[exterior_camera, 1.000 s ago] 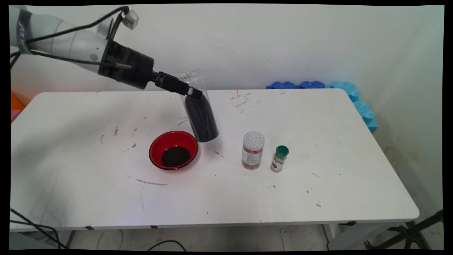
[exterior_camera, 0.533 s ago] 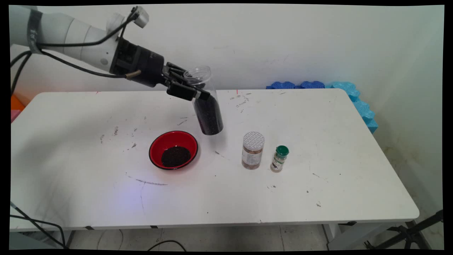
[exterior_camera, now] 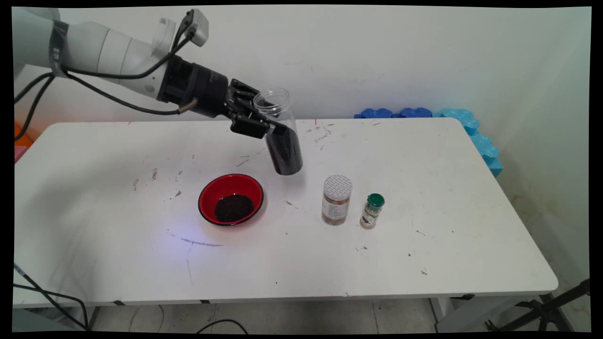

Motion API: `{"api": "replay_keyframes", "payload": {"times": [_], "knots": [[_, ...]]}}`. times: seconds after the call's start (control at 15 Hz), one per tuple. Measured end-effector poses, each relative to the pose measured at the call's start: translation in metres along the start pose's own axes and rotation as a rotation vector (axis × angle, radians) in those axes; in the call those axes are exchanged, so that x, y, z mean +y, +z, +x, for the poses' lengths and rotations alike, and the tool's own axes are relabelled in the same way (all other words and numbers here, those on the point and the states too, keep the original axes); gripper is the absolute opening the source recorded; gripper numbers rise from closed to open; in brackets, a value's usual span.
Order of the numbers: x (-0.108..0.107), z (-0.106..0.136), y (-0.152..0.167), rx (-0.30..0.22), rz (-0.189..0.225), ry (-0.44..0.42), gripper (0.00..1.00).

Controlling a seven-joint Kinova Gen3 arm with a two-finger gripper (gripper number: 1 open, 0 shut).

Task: Place the picked object on the table

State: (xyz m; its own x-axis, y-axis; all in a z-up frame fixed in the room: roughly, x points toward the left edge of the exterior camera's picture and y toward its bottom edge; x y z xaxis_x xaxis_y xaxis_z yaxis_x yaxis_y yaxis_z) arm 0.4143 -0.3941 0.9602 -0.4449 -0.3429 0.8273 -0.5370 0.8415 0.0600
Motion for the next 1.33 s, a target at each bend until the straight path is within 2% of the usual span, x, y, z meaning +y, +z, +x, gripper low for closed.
{"api": "replay_keyframes", "payload": {"times": [0.2,0.8,1.33], "knots": [[0.003,-0.005,0.004,-0.006,-0.002,0.002,0.0],[0.011,-0.046,0.039,-0.045,0.013,-0.057,0.0],[0.011,-0.068,0.067,-0.069,0.019,-0.081,0.0]]}}
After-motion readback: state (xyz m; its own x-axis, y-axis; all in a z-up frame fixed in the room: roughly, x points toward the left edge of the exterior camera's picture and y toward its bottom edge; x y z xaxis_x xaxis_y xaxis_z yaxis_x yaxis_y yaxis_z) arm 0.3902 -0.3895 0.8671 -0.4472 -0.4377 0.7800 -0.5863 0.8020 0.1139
